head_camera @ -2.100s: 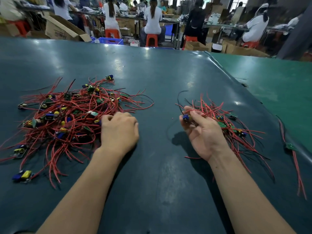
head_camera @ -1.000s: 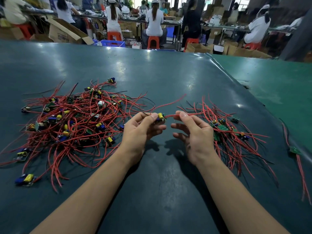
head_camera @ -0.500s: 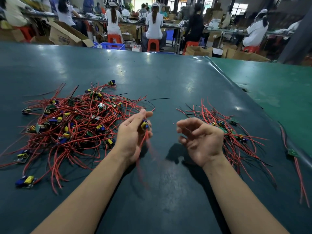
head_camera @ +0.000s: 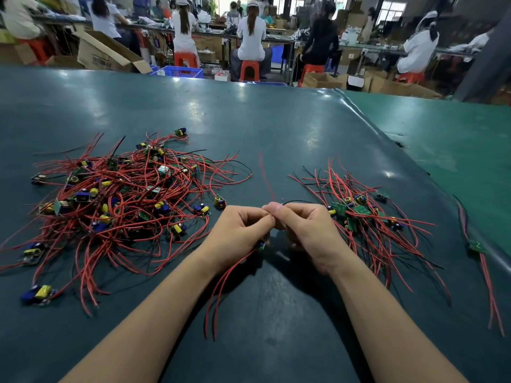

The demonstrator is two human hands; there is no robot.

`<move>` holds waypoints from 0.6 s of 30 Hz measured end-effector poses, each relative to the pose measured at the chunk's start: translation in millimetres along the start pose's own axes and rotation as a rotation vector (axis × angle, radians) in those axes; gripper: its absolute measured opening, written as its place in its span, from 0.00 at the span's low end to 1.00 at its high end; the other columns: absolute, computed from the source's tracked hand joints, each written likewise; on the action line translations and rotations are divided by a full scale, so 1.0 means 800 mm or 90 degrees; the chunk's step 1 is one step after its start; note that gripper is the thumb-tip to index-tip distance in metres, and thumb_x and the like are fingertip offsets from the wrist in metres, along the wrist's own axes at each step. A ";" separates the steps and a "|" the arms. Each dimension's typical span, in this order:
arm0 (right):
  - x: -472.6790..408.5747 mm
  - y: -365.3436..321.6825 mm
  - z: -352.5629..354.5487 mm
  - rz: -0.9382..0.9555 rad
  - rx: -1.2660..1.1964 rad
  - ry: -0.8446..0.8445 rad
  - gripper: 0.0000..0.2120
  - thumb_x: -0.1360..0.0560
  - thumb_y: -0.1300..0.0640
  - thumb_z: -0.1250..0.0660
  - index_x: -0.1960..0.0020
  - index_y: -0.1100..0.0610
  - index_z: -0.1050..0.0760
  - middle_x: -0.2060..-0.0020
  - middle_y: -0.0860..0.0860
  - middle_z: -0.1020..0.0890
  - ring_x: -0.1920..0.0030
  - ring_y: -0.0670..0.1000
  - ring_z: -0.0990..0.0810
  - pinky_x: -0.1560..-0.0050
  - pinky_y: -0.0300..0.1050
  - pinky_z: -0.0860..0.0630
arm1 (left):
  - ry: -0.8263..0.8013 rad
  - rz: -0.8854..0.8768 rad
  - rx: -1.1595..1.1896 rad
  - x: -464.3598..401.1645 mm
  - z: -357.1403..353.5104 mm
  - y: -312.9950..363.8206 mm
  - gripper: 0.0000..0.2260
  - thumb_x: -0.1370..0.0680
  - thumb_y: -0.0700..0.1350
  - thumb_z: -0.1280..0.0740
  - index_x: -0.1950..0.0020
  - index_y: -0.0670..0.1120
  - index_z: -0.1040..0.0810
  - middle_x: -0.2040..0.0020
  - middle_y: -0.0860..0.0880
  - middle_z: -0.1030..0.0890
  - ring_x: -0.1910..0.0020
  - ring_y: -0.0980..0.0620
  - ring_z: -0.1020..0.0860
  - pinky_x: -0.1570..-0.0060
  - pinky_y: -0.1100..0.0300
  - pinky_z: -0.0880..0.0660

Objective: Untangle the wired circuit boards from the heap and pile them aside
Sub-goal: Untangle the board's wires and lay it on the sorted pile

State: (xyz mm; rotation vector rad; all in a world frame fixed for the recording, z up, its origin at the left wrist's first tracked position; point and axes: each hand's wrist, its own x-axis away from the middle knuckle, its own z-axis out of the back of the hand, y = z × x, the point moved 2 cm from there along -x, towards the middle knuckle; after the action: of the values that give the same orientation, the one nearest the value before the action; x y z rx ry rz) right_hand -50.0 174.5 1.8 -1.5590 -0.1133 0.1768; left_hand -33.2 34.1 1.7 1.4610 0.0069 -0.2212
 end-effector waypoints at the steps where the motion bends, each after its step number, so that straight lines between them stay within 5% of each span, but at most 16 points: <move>1: 0.000 0.000 0.000 0.009 0.012 -0.002 0.11 0.23 0.57 0.31 0.55 0.66 0.17 0.76 0.45 0.23 0.79 0.40 0.34 0.78 0.31 0.38 | 0.003 -0.007 -0.015 0.001 0.000 -0.001 0.12 0.21 0.36 0.36 0.60 0.41 0.16 0.70 0.42 0.28 0.69 0.50 0.33 0.66 0.58 0.35; 5: -0.001 -0.001 -0.004 0.011 -0.059 -0.007 0.12 0.20 0.61 0.36 0.54 0.68 0.18 0.71 0.49 0.17 0.73 0.41 0.22 0.73 0.29 0.30 | -0.014 -0.020 -0.024 -0.001 0.001 -0.004 0.11 0.21 0.37 0.33 0.61 0.35 0.17 0.72 0.48 0.24 0.73 0.57 0.31 0.69 0.67 0.33; 10: -0.008 0.000 0.000 -0.049 -0.174 0.045 0.14 0.19 0.54 0.37 0.55 0.60 0.17 0.78 0.46 0.40 0.78 0.44 0.43 0.80 0.33 0.44 | -0.043 0.024 0.082 -0.003 0.006 -0.005 0.09 0.22 0.40 0.32 0.59 0.40 0.15 0.75 0.49 0.25 0.76 0.56 0.30 0.71 0.68 0.33; 18: -0.009 -0.004 -0.004 -0.171 -0.361 -0.054 0.22 0.21 0.50 0.40 0.69 0.55 0.18 0.78 0.46 0.36 0.80 0.43 0.40 0.83 0.33 0.44 | -0.099 0.036 0.134 -0.003 0.010 -0.006 0.19 0.24 0.43 0.30 0.54 0.25 0.23 0.76 0.48 0.26 0.77 0.56 0.32 0.73 0.68 0.35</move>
State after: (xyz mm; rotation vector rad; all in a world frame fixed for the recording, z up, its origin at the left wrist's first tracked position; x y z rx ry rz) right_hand -56.6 169.7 5.3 -2.0793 -0.4698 -0.0058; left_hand -37.8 25.8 -1.9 1.6475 -0.1884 -0.2956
